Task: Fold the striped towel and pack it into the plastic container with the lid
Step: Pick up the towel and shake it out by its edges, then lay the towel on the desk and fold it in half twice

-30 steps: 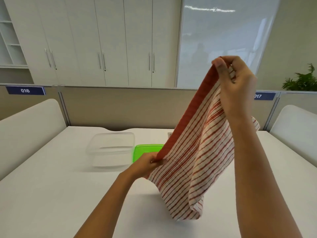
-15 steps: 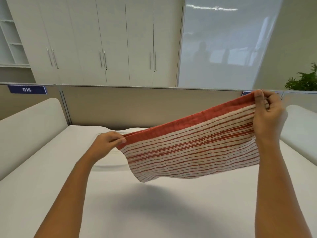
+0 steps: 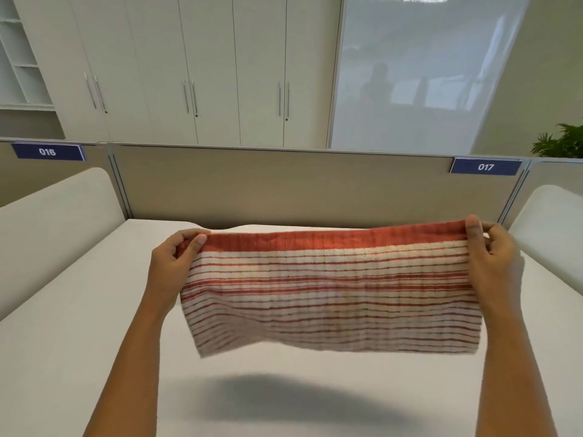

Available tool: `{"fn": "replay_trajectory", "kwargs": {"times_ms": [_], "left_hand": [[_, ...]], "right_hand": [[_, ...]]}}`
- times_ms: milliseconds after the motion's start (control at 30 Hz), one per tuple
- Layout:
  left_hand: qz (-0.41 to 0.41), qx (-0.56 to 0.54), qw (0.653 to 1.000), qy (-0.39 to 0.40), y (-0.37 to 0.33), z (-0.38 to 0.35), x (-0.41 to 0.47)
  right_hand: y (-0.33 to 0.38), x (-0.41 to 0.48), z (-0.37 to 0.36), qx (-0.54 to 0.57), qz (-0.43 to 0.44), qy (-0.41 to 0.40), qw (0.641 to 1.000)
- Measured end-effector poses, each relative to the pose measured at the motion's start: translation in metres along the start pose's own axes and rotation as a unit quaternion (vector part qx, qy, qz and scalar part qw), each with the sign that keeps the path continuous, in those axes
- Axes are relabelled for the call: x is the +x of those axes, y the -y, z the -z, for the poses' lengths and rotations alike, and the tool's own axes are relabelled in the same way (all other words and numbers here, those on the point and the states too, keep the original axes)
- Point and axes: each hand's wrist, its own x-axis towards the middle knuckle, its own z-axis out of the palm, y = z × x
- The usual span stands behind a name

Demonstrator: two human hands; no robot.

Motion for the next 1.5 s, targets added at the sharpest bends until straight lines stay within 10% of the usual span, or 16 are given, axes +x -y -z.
{"fn": "replay_trajectory", "kwargs": {"times_ms": [533, 767, 1033, 1500], "left_hand": [[0.380, 0.115, 0.916, 0.063, 0.118, -0.024, -0.046], [0.301, 0.308, 0.899, 0.079, 0.115, -0.021, -0.073], [0.196, 0.388, 0.900, 0.013, 0.114, -0.033, -0.102], [0.169, 0.446, 0.879, 0.016, 0.118, -0.032, -0.114]], "right_hand": [[-0.142, -0.077, -0.059, -0.115, -0.271, 0.262, 0.919], [-0.149, -0.099, -0.045, -0.230, -0.260, 0.266, 0.899], [-0.147, -0.117, -0.046, -0.318, -0.131, 0.201, 0.917], [-0.146, -0.113, -0.041, -0.345, -0.161, 0.158, 0.911]]}}
